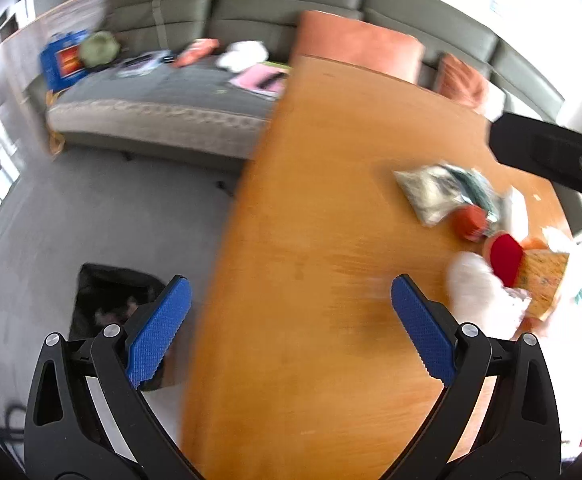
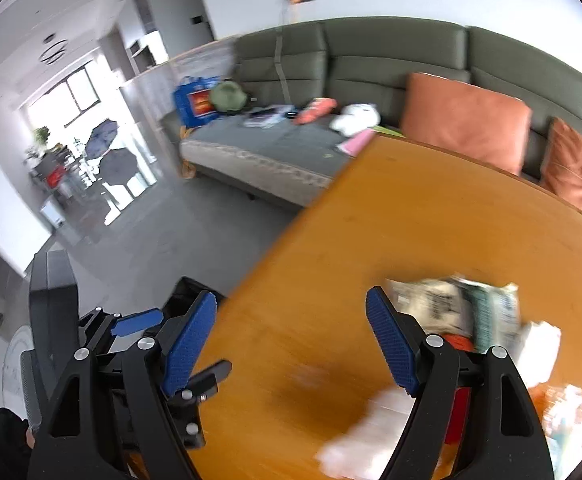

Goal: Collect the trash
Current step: 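Return to the table and grasp the clear plastic bag with the left tool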

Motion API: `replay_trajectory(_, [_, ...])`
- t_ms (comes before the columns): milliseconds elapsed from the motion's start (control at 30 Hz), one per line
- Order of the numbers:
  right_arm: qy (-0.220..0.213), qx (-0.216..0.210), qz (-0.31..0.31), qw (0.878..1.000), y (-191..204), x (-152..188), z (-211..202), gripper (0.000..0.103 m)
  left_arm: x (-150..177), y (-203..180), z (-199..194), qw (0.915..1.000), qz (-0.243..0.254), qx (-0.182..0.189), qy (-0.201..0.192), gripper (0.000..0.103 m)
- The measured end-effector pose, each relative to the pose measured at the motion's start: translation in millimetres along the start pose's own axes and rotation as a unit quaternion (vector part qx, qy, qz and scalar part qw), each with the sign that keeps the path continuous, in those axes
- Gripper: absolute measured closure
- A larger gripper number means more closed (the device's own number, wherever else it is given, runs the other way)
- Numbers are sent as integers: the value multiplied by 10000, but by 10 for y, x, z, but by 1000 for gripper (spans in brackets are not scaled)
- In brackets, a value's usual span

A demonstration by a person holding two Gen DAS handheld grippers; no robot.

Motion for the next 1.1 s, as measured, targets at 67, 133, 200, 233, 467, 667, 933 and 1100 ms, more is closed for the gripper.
replay_trajectory(67, [-24,104,91,9999,-150,67,-96,25,-2,-233,4,9998,151,121,26,6])
replay_trajectory(133, [-46,193,180,9996,-318,134,-192,25,-2,-449,10,9992,309,238,58,6])
replay_trajectory(200, [-64,259,285,9992,-478,225,-301,25,-9,-711,10,9982,488,334,85,6])
replay_trajectory(233, [-71,280,333,9990,-541,237,-331,25,6,-823,0,9978,540,363,94,6])
replay_trajectory(467, [-213,428,794,9957,-1033,376,-591,25,56,-1416,39,9926,1040,564,285,6])
replay_trajectory(667, [-357,389,1091,9926,-1297,450,-692,25,147,-1669,215,9901,1297,322,418,6])
replay_trajectory(933, [-342,483,1299,9898,-1400,517,-674,40,300,-1700,445,9885,1336,256,659,42])
replay_trajectory(1100, [-30,618,1137,9916,-1339,539,-504,47,201,-1527,484,9901,1130,508,653,57])
Point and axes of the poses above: each gripper's, at about its wrist camera, not at the fingertips, and z roughly the way its jaws point, y to its left, x to its underside, the point moved 1 cm from there along z, roughly the way its jaws point, and after that the axes turned 13 degrees about -x, right-handed, at the moved point
